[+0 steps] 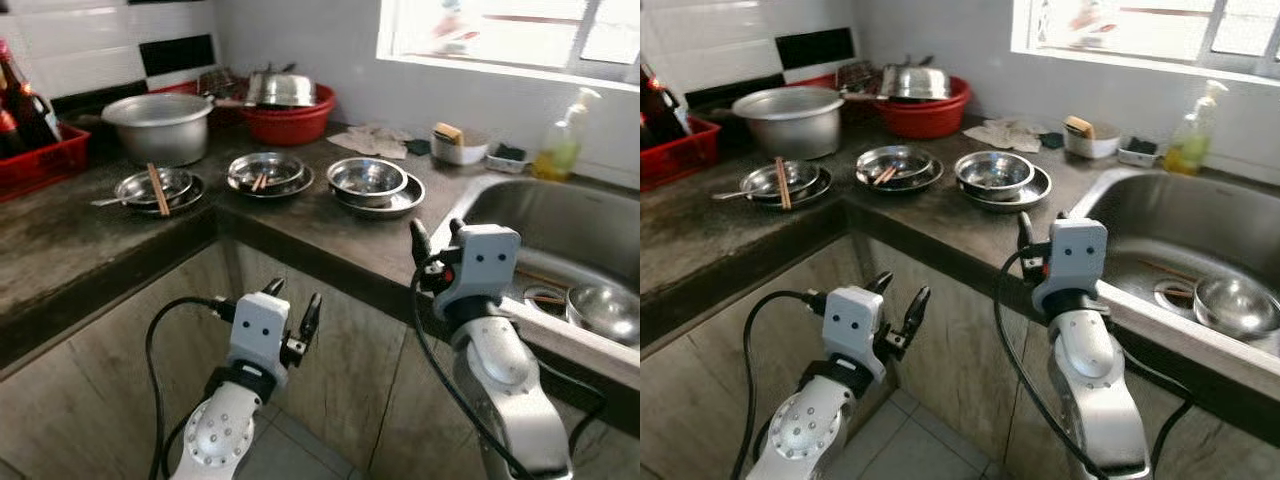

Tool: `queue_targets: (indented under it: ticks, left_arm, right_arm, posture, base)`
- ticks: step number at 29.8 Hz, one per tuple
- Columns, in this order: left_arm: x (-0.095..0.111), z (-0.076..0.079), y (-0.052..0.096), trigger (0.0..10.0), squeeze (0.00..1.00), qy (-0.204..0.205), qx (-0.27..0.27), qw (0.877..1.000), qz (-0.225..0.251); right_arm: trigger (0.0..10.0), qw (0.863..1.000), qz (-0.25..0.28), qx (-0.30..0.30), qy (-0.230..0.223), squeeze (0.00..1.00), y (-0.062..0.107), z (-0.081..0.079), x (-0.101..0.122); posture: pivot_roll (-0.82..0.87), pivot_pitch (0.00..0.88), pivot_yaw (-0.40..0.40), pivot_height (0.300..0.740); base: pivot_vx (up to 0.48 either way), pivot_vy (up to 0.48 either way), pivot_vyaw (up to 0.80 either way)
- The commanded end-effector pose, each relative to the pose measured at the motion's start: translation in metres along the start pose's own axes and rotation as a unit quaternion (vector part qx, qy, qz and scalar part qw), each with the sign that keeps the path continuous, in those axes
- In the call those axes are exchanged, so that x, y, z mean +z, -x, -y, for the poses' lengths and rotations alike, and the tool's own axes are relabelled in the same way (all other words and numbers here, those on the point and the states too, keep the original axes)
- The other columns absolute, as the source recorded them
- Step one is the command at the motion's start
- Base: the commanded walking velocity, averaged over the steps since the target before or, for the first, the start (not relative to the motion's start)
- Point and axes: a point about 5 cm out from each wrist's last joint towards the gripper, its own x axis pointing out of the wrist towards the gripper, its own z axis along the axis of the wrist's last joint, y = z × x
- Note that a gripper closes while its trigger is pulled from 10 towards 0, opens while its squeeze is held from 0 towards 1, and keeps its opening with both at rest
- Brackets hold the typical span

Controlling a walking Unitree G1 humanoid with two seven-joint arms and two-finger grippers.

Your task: Kitchen organization

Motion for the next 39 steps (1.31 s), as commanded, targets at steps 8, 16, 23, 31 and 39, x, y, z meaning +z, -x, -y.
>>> queue_targets:
  ticks: [8, 16, 23, 31, 39]
  left_arm:
    - [0.0, 0.003, -0.001, 10.0, 0.0, -0.005, -0.004, 1.0, 0.001]
    - [0.0, 0.003, 0.001, 10.0, 0.0, -0.004, -0.003, 1.0, -0.001]
    - [0.0, 0.004, 0.001, 10.0, 0.0, -0.002, -0.001, 1.0, -0.002]
    - [-0.004, 0.003, 0.004, 10.0, 0.0, 0.004, 0.004, 1.0, -0.013]
    - [-0.01, 0.008, 0.009, 10.0, 0.0, 0.012, -0.007, 1.0, -0.026]
  right_arm:
    - [10.0, 1.0, -0.004, 0.012, -0.002, 0.0, -0.003, -0.003, -0.001]
    - [10.0, 1.0, -0.007, 0.014, 0.006, 0.0, -0.004, -0.003, -0.002]
    - [10.0, 1.0, -0.005, 0.017, 0.007, 0.0, -0.006, -0.003, -0.001]
    - [10.0, 1.0, -0.003, 0.029, 0.009, 0.0, -0.009, -0.003, -0.001]
    - [10.0, 0.998, -0.005, 0.052, 0.016, 0.0, -0.021, -0.004, -0.002]
  posture:
    - [0.04, 0.0, -0.048, 0.74]
    - [0.04, 0.005, -0.052, 0.74]
    - [0.04, 0.011, -0.055, 0.74]
    - [0.04, 0.017, -0.058, 0.74]
    - [0.04, 0.034, -0.062, 0.74]
  base:
    - [0.308, 0.0, 0.0]
    - [0.314, 0.0, 0.0]
    - [0.303, 0.0, 0.0]
    - [0.136, 0.0, 0.0]
    - [0.0, 0.0, 0.0]
